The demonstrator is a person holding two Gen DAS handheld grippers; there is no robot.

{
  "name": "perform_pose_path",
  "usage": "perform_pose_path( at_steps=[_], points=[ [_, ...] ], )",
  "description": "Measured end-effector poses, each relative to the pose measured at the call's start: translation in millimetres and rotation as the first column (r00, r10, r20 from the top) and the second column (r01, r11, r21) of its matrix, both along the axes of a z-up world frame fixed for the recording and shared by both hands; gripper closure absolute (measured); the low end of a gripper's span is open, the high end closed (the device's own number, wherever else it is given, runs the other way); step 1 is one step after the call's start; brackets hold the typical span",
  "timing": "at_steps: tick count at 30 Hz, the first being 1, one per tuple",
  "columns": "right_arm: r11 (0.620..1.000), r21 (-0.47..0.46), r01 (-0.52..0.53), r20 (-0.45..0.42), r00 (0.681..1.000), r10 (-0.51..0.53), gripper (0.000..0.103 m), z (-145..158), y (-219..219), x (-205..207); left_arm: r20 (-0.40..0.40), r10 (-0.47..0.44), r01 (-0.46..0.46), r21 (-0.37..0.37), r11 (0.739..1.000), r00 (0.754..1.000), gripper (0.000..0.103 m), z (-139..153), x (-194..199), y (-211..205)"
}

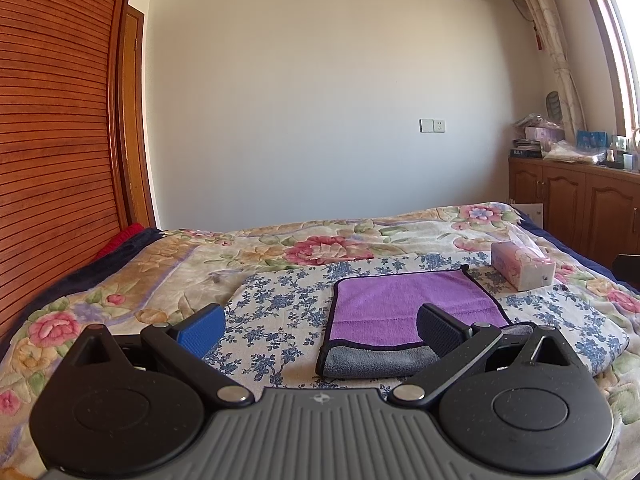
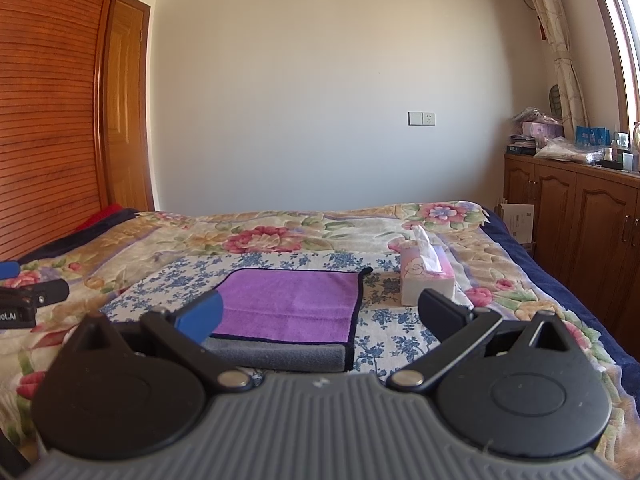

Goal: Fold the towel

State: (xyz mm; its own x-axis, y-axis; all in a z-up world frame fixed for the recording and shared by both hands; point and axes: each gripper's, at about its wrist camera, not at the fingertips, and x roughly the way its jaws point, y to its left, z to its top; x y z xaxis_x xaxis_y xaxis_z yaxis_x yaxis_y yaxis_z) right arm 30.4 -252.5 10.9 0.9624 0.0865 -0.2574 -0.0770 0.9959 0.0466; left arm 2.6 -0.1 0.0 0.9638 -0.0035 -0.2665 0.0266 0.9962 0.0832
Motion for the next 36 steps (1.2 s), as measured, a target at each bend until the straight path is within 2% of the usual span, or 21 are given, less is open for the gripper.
perform_pose_path(
  at_steps=[10, 18, 26, 36],
  points=[
    [1.000, 0.008, 0.001, 0.000, 1.000, -0.001, 0.000, -1.3, -4.6, 9.7, -0.024, -0.014, 0.015, 0.020, 1.000, 1.000, 0.000, -4.9, 9.1, -5.3],
    [0.999, -0.023, -0.024, -0.006, 1.000, 0.024, 0.000, -3.4, 0.0, 16.6, -0.049, -0.032, 0.034, 0.036, 0.999, 0.998, 0.000, -10.1, 22.2, -9.3],
    [0.998, -0.033, -0.044, -0.027, 0.999, 0.043, 0.000, -5.2, 1.9, 26.5, -0.069, -0.049, 0.053, 0.056, 0.997, 0.996, 0.000, -14.5, 37.5, -13.3],
    [0.996, 0.000, -0.085, -0.078, 0.993, 0.085, 0.000, -9.9, 2.4, 42.2, -0.106, -0.068, 0.075, 0.057, 0.996, 0.992, 0.000, -19.7, 55.3, -16.2]
  ],
)
